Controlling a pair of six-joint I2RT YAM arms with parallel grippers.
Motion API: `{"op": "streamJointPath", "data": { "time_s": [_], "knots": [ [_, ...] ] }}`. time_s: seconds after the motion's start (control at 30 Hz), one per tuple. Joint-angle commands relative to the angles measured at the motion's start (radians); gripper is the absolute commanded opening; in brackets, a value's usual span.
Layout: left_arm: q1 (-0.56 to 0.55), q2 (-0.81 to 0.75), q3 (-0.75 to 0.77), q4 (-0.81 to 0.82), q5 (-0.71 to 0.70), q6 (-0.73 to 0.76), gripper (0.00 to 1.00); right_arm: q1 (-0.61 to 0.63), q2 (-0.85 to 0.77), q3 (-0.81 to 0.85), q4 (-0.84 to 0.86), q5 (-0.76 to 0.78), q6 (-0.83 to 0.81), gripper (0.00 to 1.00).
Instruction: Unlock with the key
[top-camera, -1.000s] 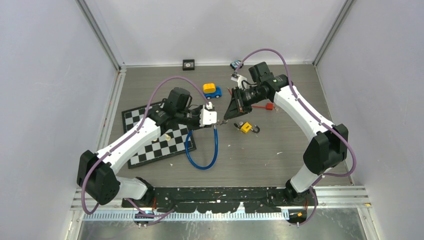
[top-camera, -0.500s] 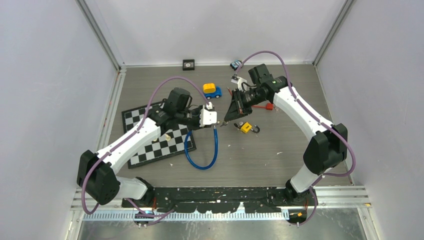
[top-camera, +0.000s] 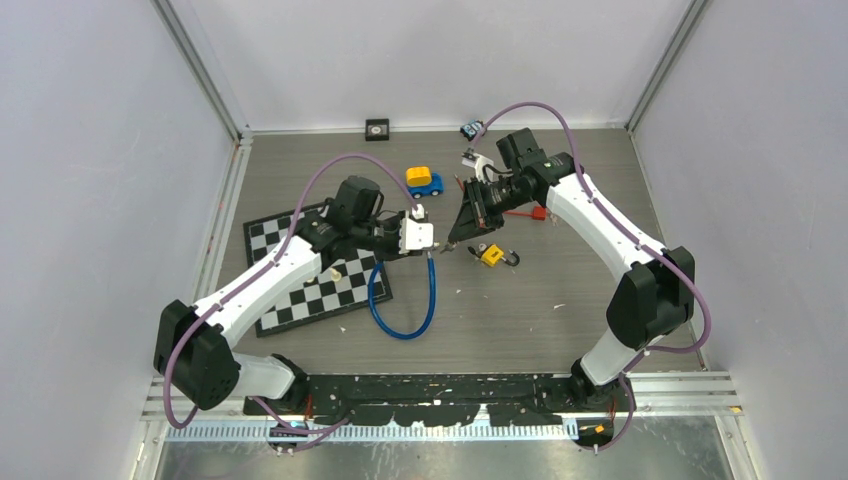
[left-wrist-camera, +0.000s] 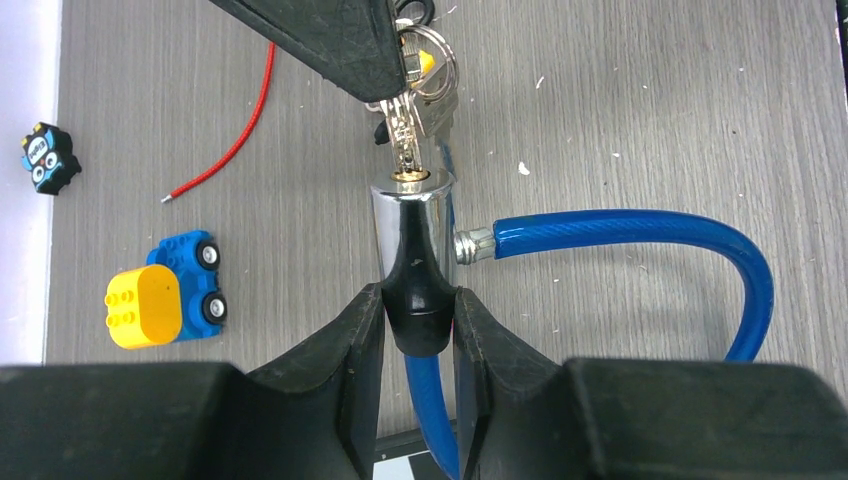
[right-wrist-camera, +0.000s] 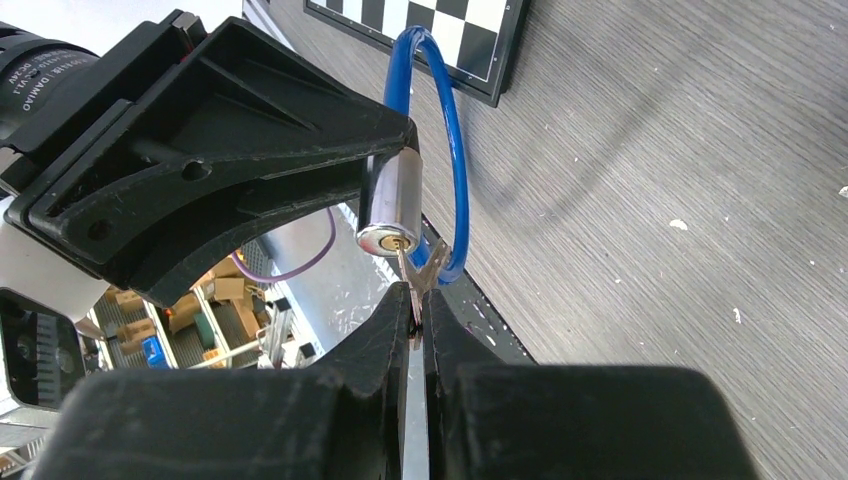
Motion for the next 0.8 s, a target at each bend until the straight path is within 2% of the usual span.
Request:
{"op": "streamJointPath", "data": {
  "time_s": [0.0,0.4,0.77],
  "knots": [
    [-0.003,-0.021,-0.004,0.070,0.068,-0.013,0.00,0.007,-0.017,0.007,0.031,-0.017,0.008,0.00],
    [-0.002,-0.022,-0.028,0.076,0.139,-0.029,0.00,0.008,-0.026,-0.001,0.027,0.004,-0.016,0.00],
    [-0.001,-0.022,-0.053,0.184,0.071,-0.132,0.00,0.012,-0.026,-0.026,0.025,0.013,-0.028,0.00]
  ]
}}
